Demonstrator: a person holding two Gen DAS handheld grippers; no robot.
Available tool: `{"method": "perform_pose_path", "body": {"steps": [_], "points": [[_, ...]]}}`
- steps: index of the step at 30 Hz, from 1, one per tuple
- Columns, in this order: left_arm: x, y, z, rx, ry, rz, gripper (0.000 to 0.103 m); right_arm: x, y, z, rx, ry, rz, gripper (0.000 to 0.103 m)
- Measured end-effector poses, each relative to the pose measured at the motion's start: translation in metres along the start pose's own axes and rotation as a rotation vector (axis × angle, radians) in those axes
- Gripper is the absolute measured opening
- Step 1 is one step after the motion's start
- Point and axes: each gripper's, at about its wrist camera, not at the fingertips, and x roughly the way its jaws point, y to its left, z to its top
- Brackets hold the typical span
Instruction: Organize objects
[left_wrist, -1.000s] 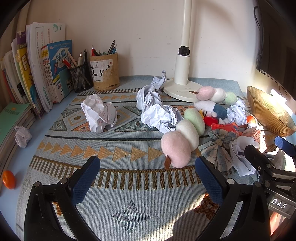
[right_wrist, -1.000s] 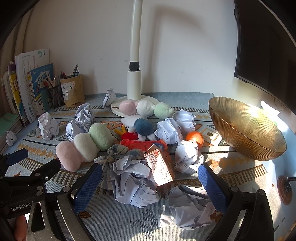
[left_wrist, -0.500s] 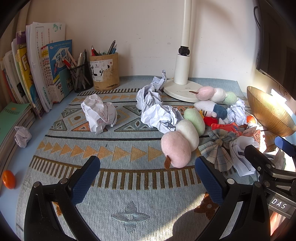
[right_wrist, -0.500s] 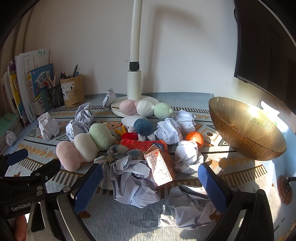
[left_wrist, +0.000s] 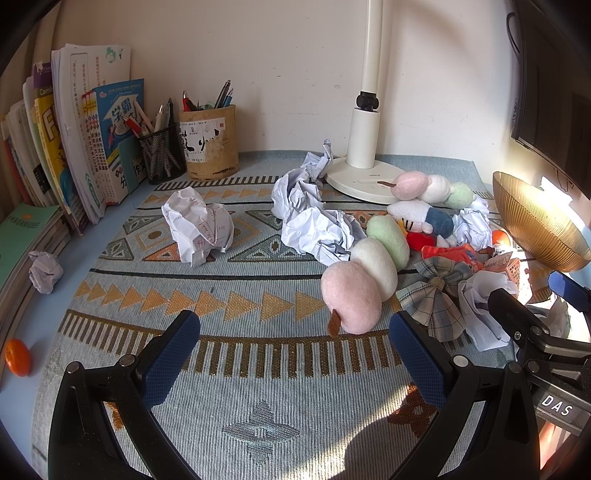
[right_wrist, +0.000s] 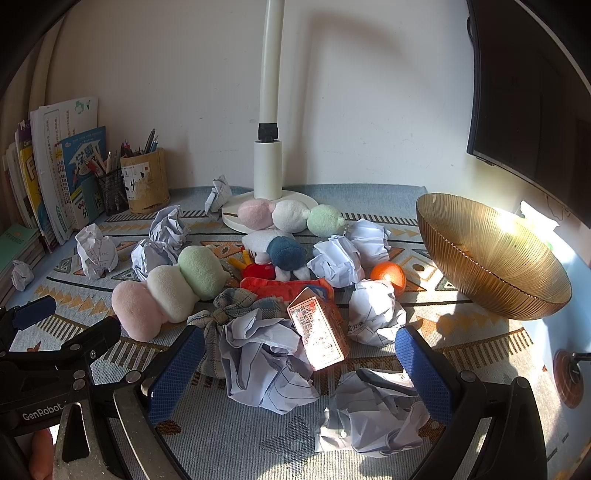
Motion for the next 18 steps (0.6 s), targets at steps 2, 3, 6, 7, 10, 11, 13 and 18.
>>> {"method": "perform_pose_path", "body": {"steps": [2,3,6,7,10,11,13,18], "points": [[-0.002,0.0,-0.001,0.002,-0.009,-0.001,0.102,-0.002,0.0,0.0,0.0,-0.01,-0.003,0.103],[-0.005,0.001,-0.002,0.002,-0.017,0.0,0.102,-0.004,0.0,0.0,0.0,-0.019,0.0,0.103],[-0.022,0.011,-0.007,-0.02,-0.027,0.011,0.102,-0.012,0.001,0.001,-0.012,-0.039,0.069,0.103],[-0.031,0.019,-0.011,-0.04,-0.031,0.003,0.102,-0.014,0.002,0.001,-0.019,-0.035,0.088,0.103],[-0.062,0.053,-0.025,-0.084,-0.054,0.028,0.102,-0.022,0.013,-0.001,-0.024,-0.005,0.163,0.103],[-0.071,0.064,-0.029,-0.086,-0.057,0.059,0.102,-0.026,0.02,0.0,-0.026,0.004,0.192,0.103],[-0.085,0.091,-0.036,-0.091,-0.051,0.136,0.102,-0.032,0.04,0.003,-0.048,0.025,0.249,0.103],[-0.09,0.16,-0.051,-0.11,0.022,0.328,0.102,-0.038,0.099,0.023,-0.111,0.082,0.389,0.102]]}}
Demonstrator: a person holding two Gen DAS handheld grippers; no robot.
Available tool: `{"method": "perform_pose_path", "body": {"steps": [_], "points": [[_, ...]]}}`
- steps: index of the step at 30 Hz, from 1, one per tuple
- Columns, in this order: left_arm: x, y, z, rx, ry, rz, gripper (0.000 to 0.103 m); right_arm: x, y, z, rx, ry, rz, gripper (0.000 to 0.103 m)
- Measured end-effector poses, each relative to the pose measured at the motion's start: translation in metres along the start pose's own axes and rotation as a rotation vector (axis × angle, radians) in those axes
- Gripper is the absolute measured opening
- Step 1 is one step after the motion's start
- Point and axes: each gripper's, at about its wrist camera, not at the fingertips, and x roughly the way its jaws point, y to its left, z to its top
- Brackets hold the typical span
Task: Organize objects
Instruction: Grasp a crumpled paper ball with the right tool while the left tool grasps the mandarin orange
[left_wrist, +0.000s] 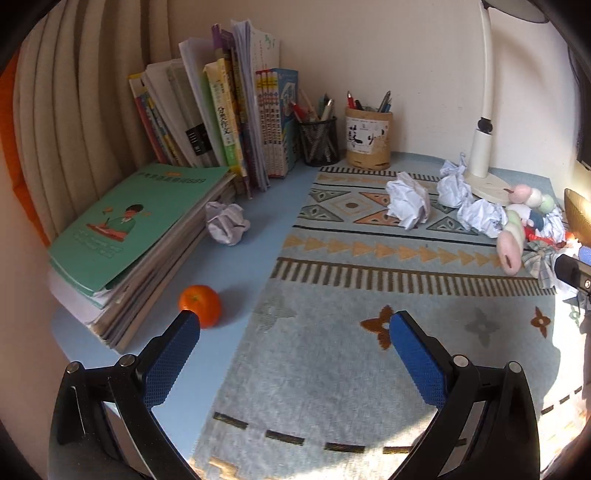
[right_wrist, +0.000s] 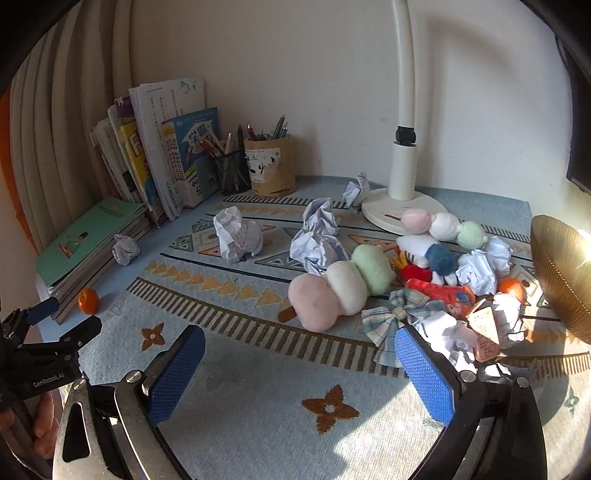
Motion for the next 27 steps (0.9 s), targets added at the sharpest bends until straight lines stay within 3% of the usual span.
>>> {"method": "perform_pose_path", "body": {"steps": [2,4,8,12,14,18,21,24,27], "points": [[0.011,0.024,-0.002,-0.043,0.037,0.031,0.102,0.007,0.023,0.019,-0.026,0.007,0.069,0.1],[0.022,0.045,-0.002,-0.104,0.062,0.012,0.102,0.017,0.044,0.041,-0.065,0.005,0.098,0.1],[0.045,0.062,0.004,-0.169,0.089,-0.04,0.102,0.066,0.067,0.075,-0.074,0.051,0.093,0.1],[0.065,0.064,0.009,-0.168,0.13,0.019,0.102,0.124,0.064,0.09,-0.038,0.126,0.058,0.096],[0.071,0.068,0.009,-0.185,0.137,0.023,0.102,0.15,0.06,0.091,-0.015,0.176,0.07,0.089],[0.092,0.069,0.012,-0.199,0.203,0.018,0.07,0.184,0.056,0.089,0.024,0.249,0.111,0.068],[0.091,0.066,0.014,-0.193,0.183,0.05,0.035,0.187,0.056,0.086,0.001,0.232,0.11,0.036],[0.086,0.067,0.014,-0.211,0.155,0.021,0.035,0.182,0.051,0.085,0.006,0.216,0.13,0.034],[0.067,0.059,0.019,-0.179,0.084,0.039,0.035,0.161,0.044,0.086,0.014,0.163,0.15,0.032]]}}
